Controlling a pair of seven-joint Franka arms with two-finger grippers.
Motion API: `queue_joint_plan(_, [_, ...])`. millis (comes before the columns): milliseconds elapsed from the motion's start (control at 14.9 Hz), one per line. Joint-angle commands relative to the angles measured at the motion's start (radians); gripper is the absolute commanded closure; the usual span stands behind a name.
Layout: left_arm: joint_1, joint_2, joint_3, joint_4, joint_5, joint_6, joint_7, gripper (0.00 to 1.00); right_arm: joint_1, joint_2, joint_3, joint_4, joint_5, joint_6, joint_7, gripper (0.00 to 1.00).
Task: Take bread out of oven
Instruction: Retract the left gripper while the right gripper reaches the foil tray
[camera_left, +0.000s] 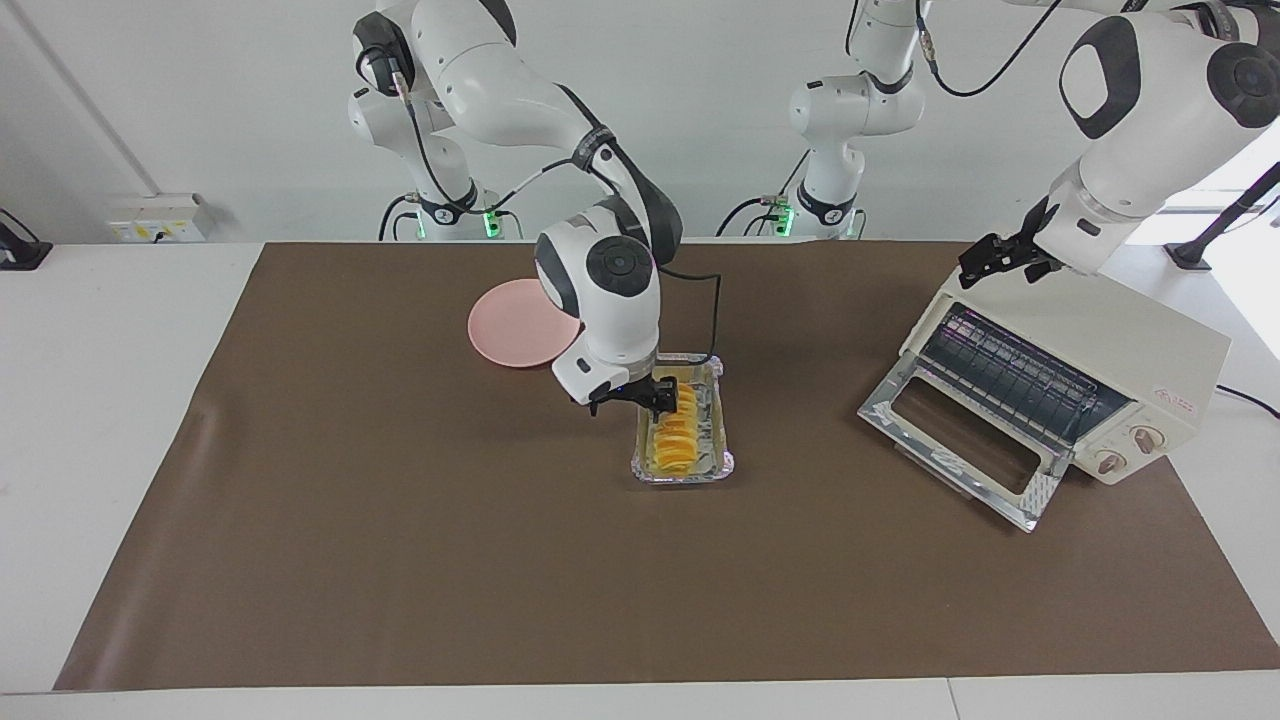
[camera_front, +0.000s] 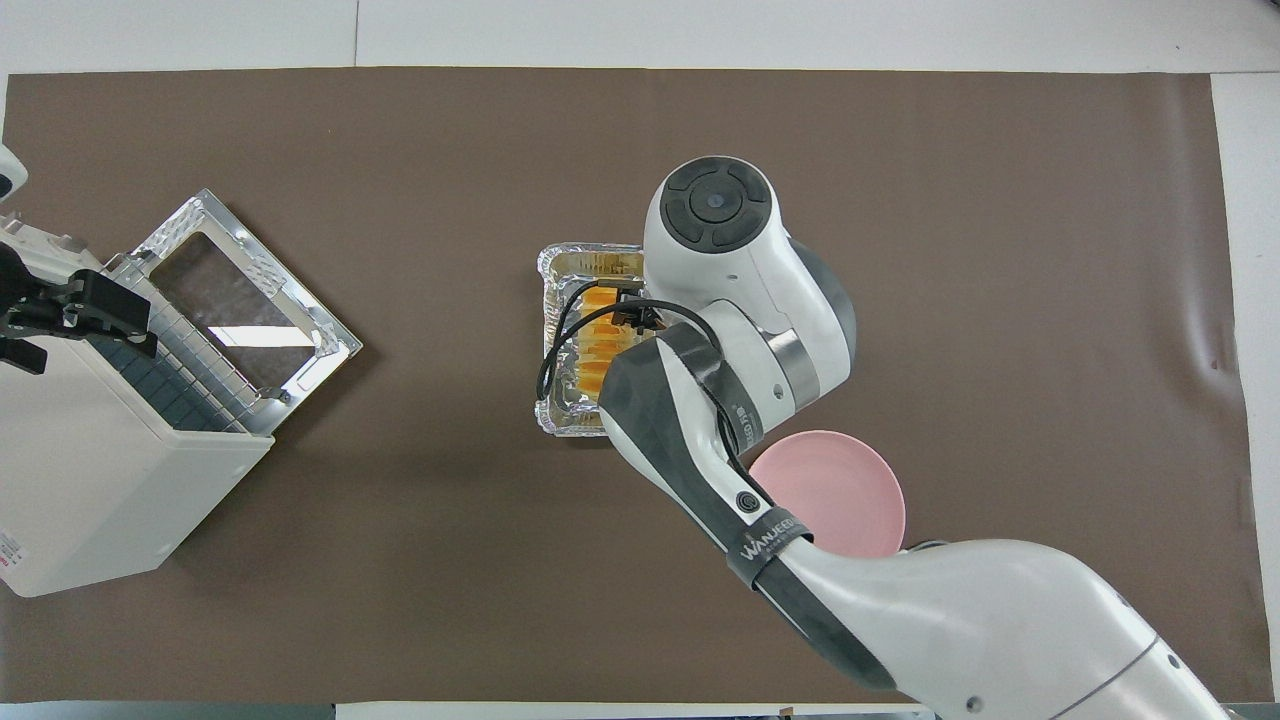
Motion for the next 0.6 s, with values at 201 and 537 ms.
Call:
queue_joint_plan(201, [-0.019, -0.014, -0.005, 0.002, 0.036, -0.007, 0.023, 0.00, -0.001, 0.047, 0.003, 0.003, -0.006, 0.051, -0.005, 0.00])
queue_joint_plan(537, [-0.039, -0.014, -0.005, 0.016, 0.034, -0.004, 0.017, 0.00, 0.016, 0.058, 0.003, -0.011, -0.012, 0.049, -0.029, 0.19])
